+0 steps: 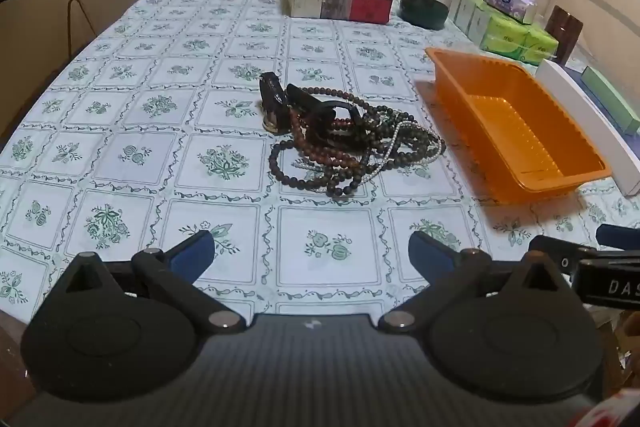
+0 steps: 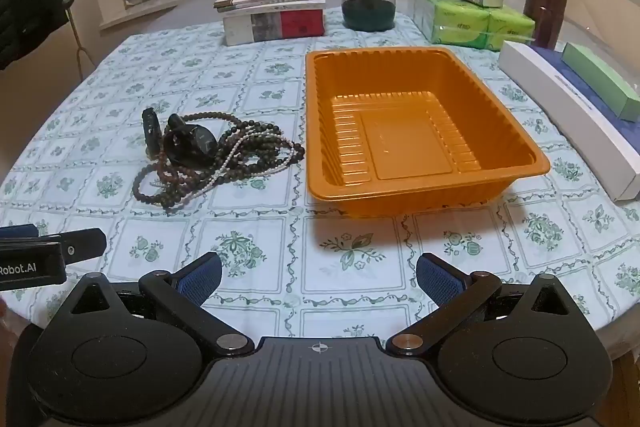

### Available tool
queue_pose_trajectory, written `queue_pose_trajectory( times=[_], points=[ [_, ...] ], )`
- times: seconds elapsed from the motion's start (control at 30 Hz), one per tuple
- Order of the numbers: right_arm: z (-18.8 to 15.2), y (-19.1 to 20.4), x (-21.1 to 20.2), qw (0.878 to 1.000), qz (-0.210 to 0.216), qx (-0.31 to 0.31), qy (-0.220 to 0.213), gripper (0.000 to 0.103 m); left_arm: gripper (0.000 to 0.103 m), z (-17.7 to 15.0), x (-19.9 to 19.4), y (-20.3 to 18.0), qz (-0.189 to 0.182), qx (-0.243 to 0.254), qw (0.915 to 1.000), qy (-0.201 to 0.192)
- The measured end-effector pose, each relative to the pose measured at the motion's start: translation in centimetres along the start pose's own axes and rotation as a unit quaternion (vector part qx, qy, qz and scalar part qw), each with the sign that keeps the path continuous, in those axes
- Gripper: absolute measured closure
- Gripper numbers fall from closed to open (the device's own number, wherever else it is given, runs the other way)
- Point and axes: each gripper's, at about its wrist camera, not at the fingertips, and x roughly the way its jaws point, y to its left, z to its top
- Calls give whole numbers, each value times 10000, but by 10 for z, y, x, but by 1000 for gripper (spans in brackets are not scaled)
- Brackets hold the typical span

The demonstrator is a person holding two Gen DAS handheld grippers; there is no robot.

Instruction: Organize jewelry

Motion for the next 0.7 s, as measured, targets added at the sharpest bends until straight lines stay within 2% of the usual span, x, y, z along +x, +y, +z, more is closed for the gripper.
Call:
queue_pose_trajectory(
  times=[0.1, 0.2, 0.7],
  points=[
    [0, 0, 1, 10000, 24, 16, 10, 1, 1, -2, 1, -10, 85, 101, 9999, 9],
    [-1, 0, 2, 10000, 36, 19, 8, 1, 1, 0, 5, 4, -227, -181, 9995, 95],
    [0, 0, -1, 10000, 54, 25, -25, 1, 1, -1, 1, 0, -174, -116, 9998, 36]
  ],
)
